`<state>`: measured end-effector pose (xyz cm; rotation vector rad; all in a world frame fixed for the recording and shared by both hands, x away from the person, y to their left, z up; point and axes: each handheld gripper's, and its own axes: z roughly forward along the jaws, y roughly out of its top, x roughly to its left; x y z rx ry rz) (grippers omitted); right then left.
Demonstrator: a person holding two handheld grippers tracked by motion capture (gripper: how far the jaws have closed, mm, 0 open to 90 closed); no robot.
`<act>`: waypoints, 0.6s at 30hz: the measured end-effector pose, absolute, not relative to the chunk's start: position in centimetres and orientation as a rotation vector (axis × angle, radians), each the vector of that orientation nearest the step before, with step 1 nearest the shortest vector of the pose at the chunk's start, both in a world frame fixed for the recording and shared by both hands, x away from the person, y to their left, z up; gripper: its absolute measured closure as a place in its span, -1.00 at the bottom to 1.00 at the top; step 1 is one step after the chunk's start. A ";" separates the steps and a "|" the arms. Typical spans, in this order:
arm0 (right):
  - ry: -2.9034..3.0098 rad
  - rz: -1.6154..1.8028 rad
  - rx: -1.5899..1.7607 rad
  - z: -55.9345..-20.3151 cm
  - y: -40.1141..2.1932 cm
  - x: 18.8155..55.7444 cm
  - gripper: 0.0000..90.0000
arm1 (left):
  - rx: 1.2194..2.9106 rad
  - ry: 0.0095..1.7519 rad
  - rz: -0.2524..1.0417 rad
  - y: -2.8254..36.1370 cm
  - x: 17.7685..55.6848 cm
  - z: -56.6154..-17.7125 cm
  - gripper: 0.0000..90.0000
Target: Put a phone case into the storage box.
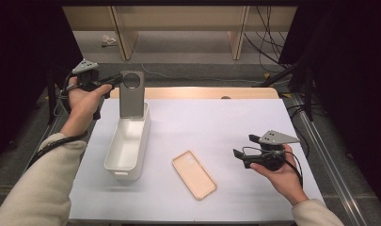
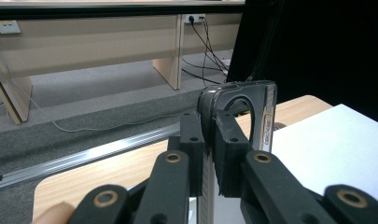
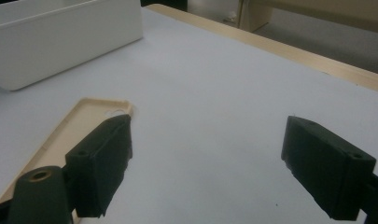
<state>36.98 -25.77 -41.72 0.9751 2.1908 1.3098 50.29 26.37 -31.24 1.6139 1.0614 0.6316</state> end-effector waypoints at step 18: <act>2.194 1.314 0.973 -41.8 -25.8 37.0 -0.62 | 1.631 1.070 0.635 26.3 50.9 -32.1 0.84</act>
